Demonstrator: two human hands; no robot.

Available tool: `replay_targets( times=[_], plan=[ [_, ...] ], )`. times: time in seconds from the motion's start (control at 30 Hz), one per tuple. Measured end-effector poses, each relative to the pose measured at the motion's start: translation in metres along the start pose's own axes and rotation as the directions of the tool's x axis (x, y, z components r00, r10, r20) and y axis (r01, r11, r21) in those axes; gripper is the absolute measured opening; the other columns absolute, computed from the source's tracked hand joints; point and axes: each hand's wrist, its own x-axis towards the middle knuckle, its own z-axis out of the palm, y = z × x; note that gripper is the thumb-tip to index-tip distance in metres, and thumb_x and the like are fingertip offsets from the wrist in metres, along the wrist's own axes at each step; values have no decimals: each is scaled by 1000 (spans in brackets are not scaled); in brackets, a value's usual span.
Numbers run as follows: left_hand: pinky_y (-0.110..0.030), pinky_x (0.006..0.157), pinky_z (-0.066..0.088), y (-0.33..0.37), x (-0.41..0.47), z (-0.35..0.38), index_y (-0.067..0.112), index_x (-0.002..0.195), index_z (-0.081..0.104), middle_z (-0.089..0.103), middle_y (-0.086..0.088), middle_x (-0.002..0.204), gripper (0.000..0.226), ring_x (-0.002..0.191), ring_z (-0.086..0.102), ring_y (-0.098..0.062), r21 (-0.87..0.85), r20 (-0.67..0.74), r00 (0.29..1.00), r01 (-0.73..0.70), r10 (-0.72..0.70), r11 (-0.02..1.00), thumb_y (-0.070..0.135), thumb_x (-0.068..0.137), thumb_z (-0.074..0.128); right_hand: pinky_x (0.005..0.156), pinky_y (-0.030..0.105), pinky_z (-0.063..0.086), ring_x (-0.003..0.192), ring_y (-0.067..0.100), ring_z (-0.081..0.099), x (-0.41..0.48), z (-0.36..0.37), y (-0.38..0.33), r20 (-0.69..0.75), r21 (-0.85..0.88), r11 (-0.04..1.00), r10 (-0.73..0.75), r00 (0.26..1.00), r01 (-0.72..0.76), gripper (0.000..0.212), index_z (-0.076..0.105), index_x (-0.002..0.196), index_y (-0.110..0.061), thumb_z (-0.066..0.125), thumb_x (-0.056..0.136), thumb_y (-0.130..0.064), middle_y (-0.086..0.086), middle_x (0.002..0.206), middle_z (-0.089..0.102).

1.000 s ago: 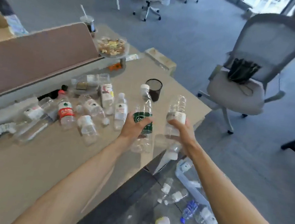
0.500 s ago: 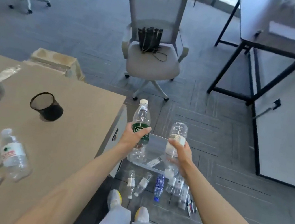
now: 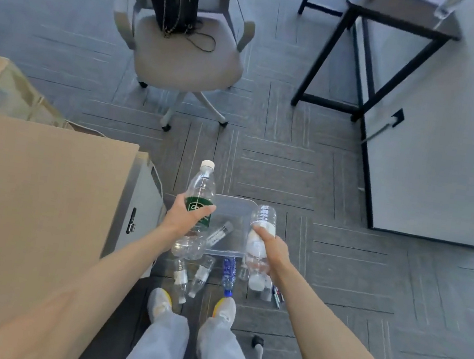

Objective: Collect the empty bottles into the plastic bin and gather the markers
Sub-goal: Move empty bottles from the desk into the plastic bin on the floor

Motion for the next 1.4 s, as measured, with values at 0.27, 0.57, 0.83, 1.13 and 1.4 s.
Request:
replay_targets(
  times=[0.27,0.57,0.83,1.13,1.4],
  plan=[
    [-39,81,59,-13,48,12,18,135,39,60,-5,119,77,102,66,-24,-46,-47,994,98,-100,994,46,75,79,78,43,55,83,20,57,84,10,-14,35,-79,996,37,999,-34,54,51,120,-6,67,84,-43,9,110,53],
    [-46,87,58,-42,84,21,20,131,41,59,-2,114,69,101,66,-23,-4,-76,983,166,-165,986,45,77,78,104,52,42,135,34,40,142,10,-17,-10,-258,966,12,1000,-14,91,21,153,-15,64,83,-54,11,155,32],
    [-43,84,58,-55,76,23,21,135,38,60,-4,119,76,101,65,-23,35,-60,982,181,-179,983,47,76,78,111,48,35,136,30,42,125,1,-11,51,-395,913,-87,995,100,75,30,151,-17,57,89,-51,10,152,40],
    [-47,90,56,-53,69,26,24,135,39,59,-4,119,80,104,64,-24,58,-49,988,151,-149,987,53,72,78,108,42,36,133,28,46,112,-9,-5,43,-393,914,-91,995,100,67,40,147,-16,58,91,-46,11,148,46],
    [-38,85,56,-60,70,45,31,146,30,54,-2,130,94,110,60,-23,154,5,991,134,-136,979,60,70,76,105,36,36,134,27,45,99,-2,1,109,-381,914,-103,989,137,64,35,149,-13,54,95,-42,11,148,45]
  ],
)
